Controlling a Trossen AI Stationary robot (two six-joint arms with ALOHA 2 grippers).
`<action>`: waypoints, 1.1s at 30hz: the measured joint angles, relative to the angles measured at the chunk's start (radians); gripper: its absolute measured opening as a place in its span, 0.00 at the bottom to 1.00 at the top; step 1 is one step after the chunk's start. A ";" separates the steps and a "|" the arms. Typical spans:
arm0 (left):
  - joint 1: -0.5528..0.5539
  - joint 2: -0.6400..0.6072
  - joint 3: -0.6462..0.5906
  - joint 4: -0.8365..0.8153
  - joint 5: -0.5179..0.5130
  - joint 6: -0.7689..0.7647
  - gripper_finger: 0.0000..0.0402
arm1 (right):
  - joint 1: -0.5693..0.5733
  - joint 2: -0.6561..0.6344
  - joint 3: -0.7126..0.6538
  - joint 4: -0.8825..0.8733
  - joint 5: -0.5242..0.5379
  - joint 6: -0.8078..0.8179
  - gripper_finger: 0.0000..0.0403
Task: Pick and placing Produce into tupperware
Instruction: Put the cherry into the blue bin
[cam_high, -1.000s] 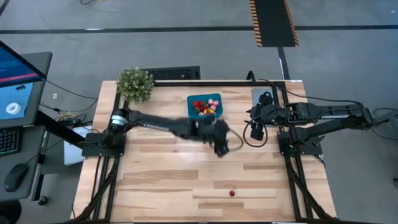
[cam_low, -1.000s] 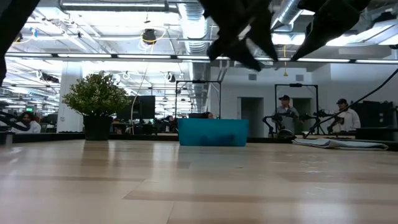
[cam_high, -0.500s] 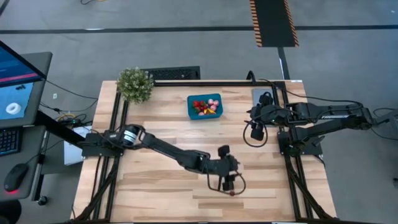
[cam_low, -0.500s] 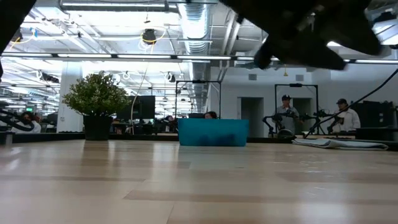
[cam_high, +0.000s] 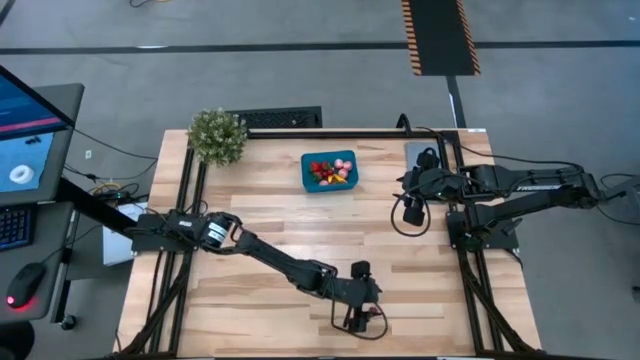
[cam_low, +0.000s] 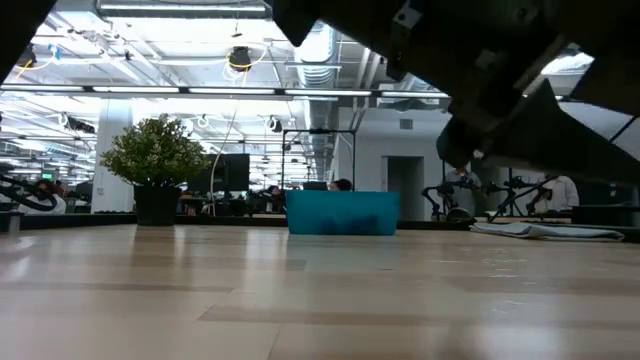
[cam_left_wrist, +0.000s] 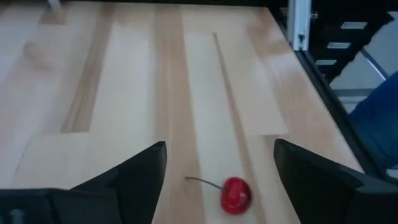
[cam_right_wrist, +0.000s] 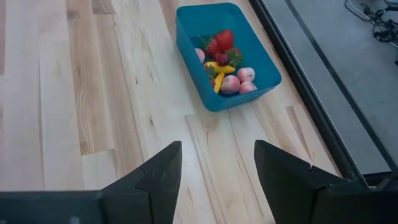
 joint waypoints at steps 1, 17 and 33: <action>-0.006 0.002 -0.001 0.004 -0.004 -0.001 0.71 | 0.000 0.000 0.000 0.000 0.000 0.000 0.56; -0.047 0.095 0.000 0.119 -0.116 -0.016 0.68 | 0.000 0.000 0.000 0.001 0.000 0.000 0.56; -0.053 0.141 0.002 0.122 -0.181 -0.073 0.59 | 0.000 0.000 0.000 0.004 0.000 0.000 0.56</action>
